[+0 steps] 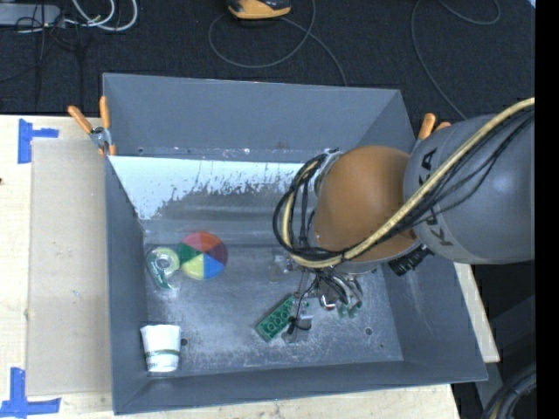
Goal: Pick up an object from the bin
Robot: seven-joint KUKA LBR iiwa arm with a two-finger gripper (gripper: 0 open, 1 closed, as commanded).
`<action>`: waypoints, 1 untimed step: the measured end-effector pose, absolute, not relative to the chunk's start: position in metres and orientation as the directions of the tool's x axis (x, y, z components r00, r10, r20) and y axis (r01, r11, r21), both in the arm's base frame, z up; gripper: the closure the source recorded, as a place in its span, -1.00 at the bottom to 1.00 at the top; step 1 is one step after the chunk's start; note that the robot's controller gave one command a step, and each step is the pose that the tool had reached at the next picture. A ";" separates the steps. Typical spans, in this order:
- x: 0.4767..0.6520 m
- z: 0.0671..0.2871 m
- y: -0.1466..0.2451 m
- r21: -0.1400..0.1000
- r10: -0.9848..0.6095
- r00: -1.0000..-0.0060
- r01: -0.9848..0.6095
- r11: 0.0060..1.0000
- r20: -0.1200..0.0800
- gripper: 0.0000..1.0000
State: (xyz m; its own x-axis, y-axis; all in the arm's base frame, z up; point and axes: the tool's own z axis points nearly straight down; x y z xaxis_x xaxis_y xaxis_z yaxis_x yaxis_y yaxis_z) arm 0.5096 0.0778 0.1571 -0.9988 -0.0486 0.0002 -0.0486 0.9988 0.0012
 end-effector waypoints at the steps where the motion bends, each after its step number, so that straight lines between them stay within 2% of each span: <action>1: 0.498 0.100 0.064 0.000 -0.005 -1.000 -0.005 1.000 0.005 -1.00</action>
Offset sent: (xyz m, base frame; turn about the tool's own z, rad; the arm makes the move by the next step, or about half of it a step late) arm -0.0086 -0.0262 -0.0689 -0.0421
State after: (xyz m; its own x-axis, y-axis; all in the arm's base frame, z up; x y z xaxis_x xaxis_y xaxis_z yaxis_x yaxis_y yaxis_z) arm 0.4978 0.0638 0.0999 -1.0000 -0.0054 0.0052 -0.0054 1.0000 -0.0002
